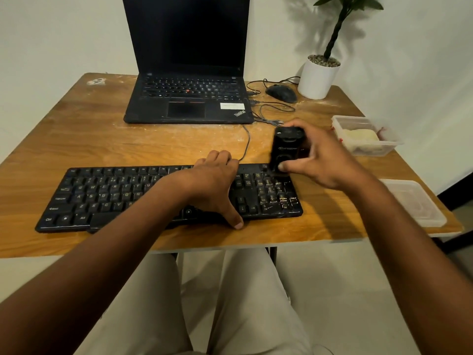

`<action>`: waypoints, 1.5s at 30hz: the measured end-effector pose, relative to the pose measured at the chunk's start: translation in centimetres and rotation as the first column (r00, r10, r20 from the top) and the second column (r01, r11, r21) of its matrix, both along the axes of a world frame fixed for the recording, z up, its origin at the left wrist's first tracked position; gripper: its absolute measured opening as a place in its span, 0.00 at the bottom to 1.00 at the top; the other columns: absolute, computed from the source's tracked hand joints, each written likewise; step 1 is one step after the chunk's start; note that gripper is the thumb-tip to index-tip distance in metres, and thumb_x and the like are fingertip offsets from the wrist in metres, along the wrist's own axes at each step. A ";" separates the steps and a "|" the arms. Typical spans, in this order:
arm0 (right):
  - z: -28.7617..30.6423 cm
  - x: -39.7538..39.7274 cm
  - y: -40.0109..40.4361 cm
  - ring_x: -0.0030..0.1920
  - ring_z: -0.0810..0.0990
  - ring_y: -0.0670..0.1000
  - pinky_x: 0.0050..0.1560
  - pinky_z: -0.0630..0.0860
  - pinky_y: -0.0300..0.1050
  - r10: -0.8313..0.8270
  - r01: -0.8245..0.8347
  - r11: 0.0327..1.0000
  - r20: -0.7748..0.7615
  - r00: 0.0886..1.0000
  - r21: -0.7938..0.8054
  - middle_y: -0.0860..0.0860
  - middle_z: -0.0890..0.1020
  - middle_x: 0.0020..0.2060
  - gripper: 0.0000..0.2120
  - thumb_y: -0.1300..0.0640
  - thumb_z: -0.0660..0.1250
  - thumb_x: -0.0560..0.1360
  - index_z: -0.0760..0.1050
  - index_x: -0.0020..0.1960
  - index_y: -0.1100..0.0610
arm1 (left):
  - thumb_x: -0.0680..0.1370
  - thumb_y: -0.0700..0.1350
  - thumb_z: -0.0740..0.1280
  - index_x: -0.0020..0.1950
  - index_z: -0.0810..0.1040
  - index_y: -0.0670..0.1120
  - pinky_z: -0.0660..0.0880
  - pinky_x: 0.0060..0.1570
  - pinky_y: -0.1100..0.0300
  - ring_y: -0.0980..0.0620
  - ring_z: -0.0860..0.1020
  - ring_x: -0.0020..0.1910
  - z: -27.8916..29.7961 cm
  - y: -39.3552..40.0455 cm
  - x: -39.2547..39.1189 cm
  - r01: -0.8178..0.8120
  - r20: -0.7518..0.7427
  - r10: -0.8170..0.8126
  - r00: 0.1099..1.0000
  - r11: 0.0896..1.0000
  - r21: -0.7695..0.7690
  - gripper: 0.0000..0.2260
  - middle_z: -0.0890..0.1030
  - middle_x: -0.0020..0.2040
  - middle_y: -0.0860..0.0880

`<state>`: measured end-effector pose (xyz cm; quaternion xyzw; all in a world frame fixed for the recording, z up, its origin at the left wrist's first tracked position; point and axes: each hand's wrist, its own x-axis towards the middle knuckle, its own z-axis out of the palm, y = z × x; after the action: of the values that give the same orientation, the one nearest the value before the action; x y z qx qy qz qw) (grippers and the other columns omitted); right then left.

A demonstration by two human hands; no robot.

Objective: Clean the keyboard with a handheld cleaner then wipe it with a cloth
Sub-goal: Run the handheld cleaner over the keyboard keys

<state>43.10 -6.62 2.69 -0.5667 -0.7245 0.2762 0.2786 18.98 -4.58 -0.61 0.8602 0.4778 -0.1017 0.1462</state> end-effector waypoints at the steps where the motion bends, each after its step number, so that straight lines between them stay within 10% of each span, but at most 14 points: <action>1: -0.4 -1.2 -0.3 0.58 0.80 0.43 0.58 0.80 0.47 0.036 -0.036 0.999 -0.049 0.998 -0.011 0.43 0.81 0.56 0.30 0.63 0.79 0.69 0.72 0.64 0.43 | 0.58 0.70 0.79 0.77 0.59 0.51 0.66 0.72 0.45 0.48 0.61 0.71 0.0 0.0 0.0 -0.003 0.005 0.003 1.000 1.000 -0.001 0.55 0.62 0.71 0.50; 11: 0.8 2.6 -0.5 0.58 0.80 0.48 0.59 0.78 0.50 0.000 0.013 0.998 0.198 0.980 -0.063 0.43 0.80 0.56 0.29 0.63 0.78 0.70 0.72 0.63 0.42 | 0.58 0.71 0.79 0.79 0.58 0.50 0.64 0.74 0.44 0.47 0.60 0.72 0.0 0.1 -0.1 0.007 -0.007 -0.007 1.000 1.000 0.001 0.57 0.61 0.73 0.49; 18: -0.7 -2.0 -0.9 0.58 0.80 0.43 0.58 0.79 0.46 0.038 -0.043 0.999 -0.148 0.988 -0.030 0.44 0.81 0.56 0.31 0.64 0.78 0.69 0.72 0.67 0.47 | 0.58 0.70 0.79 0.78 0.59 0.51 0.66 0.73 0.44 0.48 0.61 0.71 0.1 0.1 0.0 -0.002 0.001 0.002 1.000 1.000 0.001 0.55 0.62 0.72 0.50; 25: 0.4 2.2 -1.2 0.57 0.79 0.42 0.60 0.78 0.49 0.004 0.003 0.998 0.109 0.994 -0.059 0.42 0.81 0.55 0.29 0.63 0.78 0.70 0.72 0.63 0.41 | 0.58 0.71 0.79 0.78 0.59 0.50 0.66 0.73 0.45 0.47 0.61 0.71 0.0 0.1 0.0 0.007 -0.005 -0.007 1.000 1.000 0.007 0.56 0.62 0.71 0.49; 30: 0.4 -0.5 -1.2 0.55 0.78 0.34 0.53 0.76 0.33 0.007 -0.007 1.000 -0.029 1.000 0.015 0.39 0.80 0.55 0.30 0.63 0.78 0.70 0.71 0.63 0.42 | 0.58 0.70 0.79 0.78 0.59 0.51 0.66 0.73 0.45 0.47 0.61 0.71 0.1 0.1 0.0 0.002 0.000 -0.002 1.000 1.000 -0.002 0.56 0.62 0.71 0.50; 39: 0.1 1.5 -0.8 0.58 0.80 0.45 0.57 0.78 0.46 0.013 -0.006 0.999 0.171 0.985 -0.042 0.42 0.81 0.56 0.29 0.62 0.79 0.70 0.72 0.63 0.42 | 0.58 0.70 0.79 0.78 0.59 0.50 0.65 0.73 0.44 0.47 0.61 0.71 0.1 0.1 0.0 0.000 0.004 0.000 1.000 1.000 -0.002 0.56 0.62 0.72 0.49; 45: -0.1 -1.8 -0.9 0.55 0.80 0.41 0.51 0.78 0.39 -0.004 0.002 1.000 -0.096 0.995 -0.021 0.43 0.81 0.55 0.31 0.64 0.79 0.69 0.72 0.65 0.45 | 0.58 0.69 0.80 0.78 0.60 0.51 0.65 0.73 0.45 0.47 0.61 0.71 0.1 0.1 0.0 -0.007 0.009 0.007 1.000 1.000 -0.002 0.55 0.62 0.71 0.50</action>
<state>41.33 -7.57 2.55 -0.5567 -0.7066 0.3105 0.3073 18.97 -4.50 -0.54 0.8589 0.4799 -0.0979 0.1493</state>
